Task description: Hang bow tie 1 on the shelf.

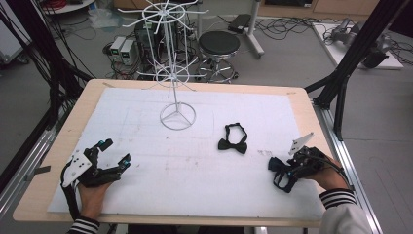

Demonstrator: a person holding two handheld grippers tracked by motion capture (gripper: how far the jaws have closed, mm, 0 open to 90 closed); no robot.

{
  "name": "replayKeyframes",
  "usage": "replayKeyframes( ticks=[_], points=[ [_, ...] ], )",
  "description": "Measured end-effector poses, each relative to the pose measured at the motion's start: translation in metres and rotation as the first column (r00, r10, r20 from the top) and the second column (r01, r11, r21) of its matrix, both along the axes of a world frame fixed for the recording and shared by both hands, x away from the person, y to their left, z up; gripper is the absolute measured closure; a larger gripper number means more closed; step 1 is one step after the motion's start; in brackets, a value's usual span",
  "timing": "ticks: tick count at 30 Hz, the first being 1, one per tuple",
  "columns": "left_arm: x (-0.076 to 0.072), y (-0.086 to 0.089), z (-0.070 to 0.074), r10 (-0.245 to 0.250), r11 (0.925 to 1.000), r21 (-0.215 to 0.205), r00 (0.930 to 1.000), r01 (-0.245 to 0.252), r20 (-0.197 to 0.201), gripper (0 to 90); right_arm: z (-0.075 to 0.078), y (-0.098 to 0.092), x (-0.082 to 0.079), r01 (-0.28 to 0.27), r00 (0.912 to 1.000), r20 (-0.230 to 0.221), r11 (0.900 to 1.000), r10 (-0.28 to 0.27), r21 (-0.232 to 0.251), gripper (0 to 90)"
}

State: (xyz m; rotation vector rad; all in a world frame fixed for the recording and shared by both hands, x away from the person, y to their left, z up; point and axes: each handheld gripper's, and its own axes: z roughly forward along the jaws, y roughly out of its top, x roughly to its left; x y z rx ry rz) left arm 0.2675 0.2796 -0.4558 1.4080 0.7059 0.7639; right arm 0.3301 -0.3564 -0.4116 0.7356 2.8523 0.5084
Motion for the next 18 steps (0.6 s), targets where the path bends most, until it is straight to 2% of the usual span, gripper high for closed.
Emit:
replayKeyframes(
  ticks=[2, 6, 13, 18],
  points=[
    [0.0000, 0.0000, 0.0000, 0.000, 1.0000, 0.000, 1.0000, 0.000, 0.000, 14.3, -0.0005, 0.0009, 0.0003, -0.010, 0.9999, 0.002, 1.000, 0.010, -0.007, 61.2],
    [0.0000, 0.0000, 0.0000, 0.000, 1.0000, 0.000, 1.0000, 0.000, 0.000, 14.3, 0.0004, 0.0039, -0.0012, -0.014, 0.9998, -0.015, 1.000, 0.013, -0.015, 74.7],
    [0.0000, 0.0000, 0.0000, 0.000, 1.0000, 0.000, 1.0000, 0.000, 0.000, 14.4, 0.0010, 0.0047, -0.0017, -0.017, 0.9998, -0.003, 1.000, 0.017, -0.022, 75.4],
    [0.0000, 0.0000, -0.0001, 0.000, 1.0000, -0.001, 1.0000, 0.000, 0.001, 14.4, 0.0033, 0.0054, -0.0019, -0.012, 0.9999, 0.008, 1.000, 0.012, 0.001, 75.4]
  ],
)
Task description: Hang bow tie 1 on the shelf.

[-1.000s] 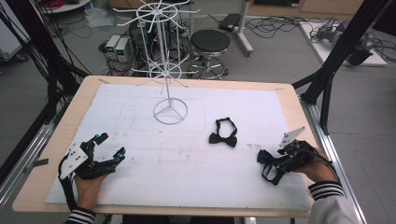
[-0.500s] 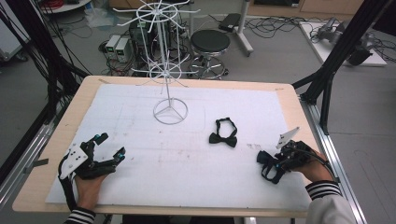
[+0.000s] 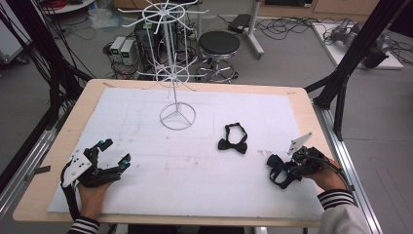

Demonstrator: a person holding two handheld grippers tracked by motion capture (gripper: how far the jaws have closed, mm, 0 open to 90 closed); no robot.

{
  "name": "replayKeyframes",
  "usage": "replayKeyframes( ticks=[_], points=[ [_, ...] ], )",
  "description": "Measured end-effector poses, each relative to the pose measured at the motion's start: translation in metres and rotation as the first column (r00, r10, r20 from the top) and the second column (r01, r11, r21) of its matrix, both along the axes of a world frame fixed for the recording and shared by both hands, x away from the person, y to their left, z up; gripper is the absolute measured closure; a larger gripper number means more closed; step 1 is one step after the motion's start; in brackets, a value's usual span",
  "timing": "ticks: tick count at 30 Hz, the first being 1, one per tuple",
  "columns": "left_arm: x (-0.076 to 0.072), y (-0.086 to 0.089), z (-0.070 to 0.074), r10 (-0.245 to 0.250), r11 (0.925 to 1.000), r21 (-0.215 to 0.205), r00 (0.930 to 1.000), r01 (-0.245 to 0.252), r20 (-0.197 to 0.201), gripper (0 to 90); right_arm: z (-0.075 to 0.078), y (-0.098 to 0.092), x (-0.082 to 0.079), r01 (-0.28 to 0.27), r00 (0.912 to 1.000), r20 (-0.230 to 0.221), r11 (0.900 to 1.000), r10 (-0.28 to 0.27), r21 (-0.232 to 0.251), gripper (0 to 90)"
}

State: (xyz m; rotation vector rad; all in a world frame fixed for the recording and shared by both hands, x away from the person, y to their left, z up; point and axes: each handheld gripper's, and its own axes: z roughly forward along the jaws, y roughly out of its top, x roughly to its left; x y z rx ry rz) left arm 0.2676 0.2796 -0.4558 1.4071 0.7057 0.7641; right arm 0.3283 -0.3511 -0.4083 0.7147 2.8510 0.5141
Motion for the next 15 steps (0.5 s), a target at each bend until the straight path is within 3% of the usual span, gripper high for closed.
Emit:
replayKeyframes(
  ticks=[6, 11, 13, 14, 15],
  points=[
    [0.000, 0.000, 0.000, -0.001, 1.0000, 0.003, 1.0000, 0.001, 0.000, 14.3, 0.004, 0.000, -0.001, 0.029, 0.9995, 0.011, 0.998, -0.030, 0.050, 75.3],
    [0.000, 0.000, 0.000, 0.000, 1.0000, 0.000, 1.0000, 0.000, 0.000, 14.3, 0.011, 0.000, -0.002, 0.047, 0.9982, 0.030, 0.990, -0.052, 0.130, 75.3],
    [0.000, 0.000, 0.000, 0.001, 1.0000, 0.003, 1.0000, -0.001, 0.000, 14.4, 0.012, 0.000, -0.002, 0.048, 0.9977, 0.040, 0.989, -0.054, 0.138, 75.4],
    [0.000, 0.000, 0.000, 0.000, 1.0000, 0.003, 1.0000, 0.000, 0.000, 14.3, 0.015, 0.002, -0.002, 0.057, 0.9968, 0.045, 0.982, -0.066, 0.179, 75.3],
    [0.000, 0.000, 0.000, 0.000, 1.0000, 0.006, 1.0000, 0.000, 0.002, 14.3, 0.015, 0.002, -0.002, 0.057, 0.9968, 0.045, 0.982, -0.066, 0.179, 75.3]
  ],
)
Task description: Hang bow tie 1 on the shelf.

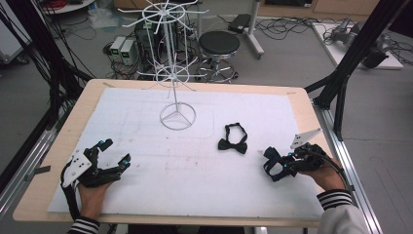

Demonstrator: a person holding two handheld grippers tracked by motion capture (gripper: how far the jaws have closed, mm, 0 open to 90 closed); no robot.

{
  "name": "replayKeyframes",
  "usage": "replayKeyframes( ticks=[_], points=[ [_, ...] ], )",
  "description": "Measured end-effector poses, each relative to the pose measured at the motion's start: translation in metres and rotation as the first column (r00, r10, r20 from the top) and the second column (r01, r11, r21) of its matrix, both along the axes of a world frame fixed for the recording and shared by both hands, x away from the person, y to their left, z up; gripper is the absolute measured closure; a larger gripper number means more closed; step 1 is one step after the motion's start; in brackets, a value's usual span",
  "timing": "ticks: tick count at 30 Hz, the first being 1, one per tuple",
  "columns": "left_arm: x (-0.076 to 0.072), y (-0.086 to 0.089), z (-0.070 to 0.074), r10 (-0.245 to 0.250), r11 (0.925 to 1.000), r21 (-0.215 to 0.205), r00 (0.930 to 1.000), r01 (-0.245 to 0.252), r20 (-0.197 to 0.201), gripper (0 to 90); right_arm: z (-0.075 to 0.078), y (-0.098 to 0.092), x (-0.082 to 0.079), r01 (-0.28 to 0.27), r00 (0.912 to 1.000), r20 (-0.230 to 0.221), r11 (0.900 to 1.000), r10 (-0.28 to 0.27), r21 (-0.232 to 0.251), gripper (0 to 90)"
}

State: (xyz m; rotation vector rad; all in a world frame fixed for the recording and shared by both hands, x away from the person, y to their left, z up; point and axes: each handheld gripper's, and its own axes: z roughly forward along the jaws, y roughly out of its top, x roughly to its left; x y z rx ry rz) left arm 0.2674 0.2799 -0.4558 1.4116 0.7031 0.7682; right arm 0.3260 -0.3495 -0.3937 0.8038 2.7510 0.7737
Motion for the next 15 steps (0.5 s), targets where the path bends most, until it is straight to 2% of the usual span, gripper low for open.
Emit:
replayKeyframes(
  ticks=[5, 6, 8, 11, 12, 13, 15],
  points=[
    [0.000, 0.000, 0.000, -0.001, 1.0000, 0.000, 1.0000, 0.001, 0.000, 14.3, 0.005, 0.004, 0.001, 0.009, 0.9997, 0.020, 0.998, -0.011, 0.069, 75.4],
    [0.000, 0.000, 0.000, -0.001, 1.0000, -0.001, 1.0000, 0.001, 0.000, 14.3, 0.007, 0.006, 0.000, 0.021, 0.9993, 0.029, 0.993, -0.024, 0.112, 75.3],
    [0.000, 0.000, 0.000, -0.001, 1.0000, -0.001, 1.0000, 0.001, 0.000, 14.4, 0.009, 0.007, 0.000, 0.018, 0.9992, 0.034, 0.992, -0.023, 0.126, 75.3],
    [0.000, 0.000, 0.000, -0.001, 1.0000, -0.001, 1.0000, 0.001, 0.000, 14.3, 0.013, 0.011, -0.002, 0.027, 0.9985, 0.042, 0.985, -0.035, 0.171, 75.2],
    [0.000, 0.000, 0.000, -0.001, 1.0000, 0.000, 1.0000, 0.001, 0.000, 14.3, 0.017, 0.016, -0.002, 0.021, 0.9978, 0.058, 0.980, -0.033, 0.197, 75.2],
    [0.000, 0.000, 0.000, -0.001, 1.0000, 0.000, 1.0000, 0.001, 0.000, 14.3, 0.017, 0.016, -0.002, 0.021, 0.9978, 0.058, 0.980, -0.033, 0.197, 75.2],
    [0.000, 0.000, 0.000, -0.001, 1.0000, -0.003, 1.0000, 0.001, -0.001, 14.3, 0.023, 0.021, -0.002, 0.016, 0.9967, 0.074, 0.973, -0.033, 0.230, 75.0]
  ],
)
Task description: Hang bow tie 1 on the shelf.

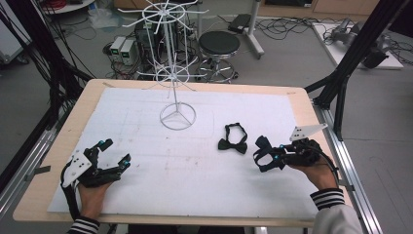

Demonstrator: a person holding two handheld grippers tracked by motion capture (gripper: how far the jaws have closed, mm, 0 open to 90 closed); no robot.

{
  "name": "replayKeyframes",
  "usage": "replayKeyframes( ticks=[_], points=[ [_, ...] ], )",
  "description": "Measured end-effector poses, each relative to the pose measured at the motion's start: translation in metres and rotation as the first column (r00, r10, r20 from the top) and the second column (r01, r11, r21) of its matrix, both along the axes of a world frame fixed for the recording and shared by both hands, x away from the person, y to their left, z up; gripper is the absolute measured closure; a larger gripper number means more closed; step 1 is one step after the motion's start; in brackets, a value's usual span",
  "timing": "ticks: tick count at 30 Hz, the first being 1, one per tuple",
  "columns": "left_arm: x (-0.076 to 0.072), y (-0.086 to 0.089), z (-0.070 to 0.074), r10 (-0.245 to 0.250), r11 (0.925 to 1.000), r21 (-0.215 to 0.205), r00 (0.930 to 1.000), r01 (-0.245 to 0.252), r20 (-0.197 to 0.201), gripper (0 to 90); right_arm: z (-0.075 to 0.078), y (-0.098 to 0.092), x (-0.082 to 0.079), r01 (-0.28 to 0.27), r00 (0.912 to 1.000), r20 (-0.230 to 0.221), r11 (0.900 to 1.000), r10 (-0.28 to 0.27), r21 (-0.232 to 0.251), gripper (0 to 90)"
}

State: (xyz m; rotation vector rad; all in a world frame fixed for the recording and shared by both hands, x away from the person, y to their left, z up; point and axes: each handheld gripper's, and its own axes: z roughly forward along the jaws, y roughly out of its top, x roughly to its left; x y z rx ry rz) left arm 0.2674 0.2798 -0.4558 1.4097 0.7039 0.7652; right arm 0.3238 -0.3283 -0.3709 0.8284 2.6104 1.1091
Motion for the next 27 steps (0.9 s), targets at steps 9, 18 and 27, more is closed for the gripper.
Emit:
replayKeyframes(
  ticks=[9, 18, 27],
  points=[
    [0.000, 0.000, 0.000, -0.004, 1.0000, -0.005, 1.0000, 0.004, -0.001, 14.3, 0.016, 0.023, 0.005, -0.002, 0.9993, 0.038, 0.997, -0.001, 0.071, 75.0],
    [0.001, 0.001, 0.000, -0.008, 0.9999, -0.008, 1.0000, 0.008, -0.004, 14.3, 0.023, 0.039, 0.016, 0.031, 0.9973, 0.062, 0.993, -0.039, 0.114, 75.0],
    [0.001, 0.001, 0.000, -0.007, 0.9999, -0.010, 1.0000, 0.007, -0.006, 14.3, 0.033, 0.052, 0.024, 0.058, 0.9915, 0.106, 0.984, -0.076, 0.170, 75.0]
  ],
)
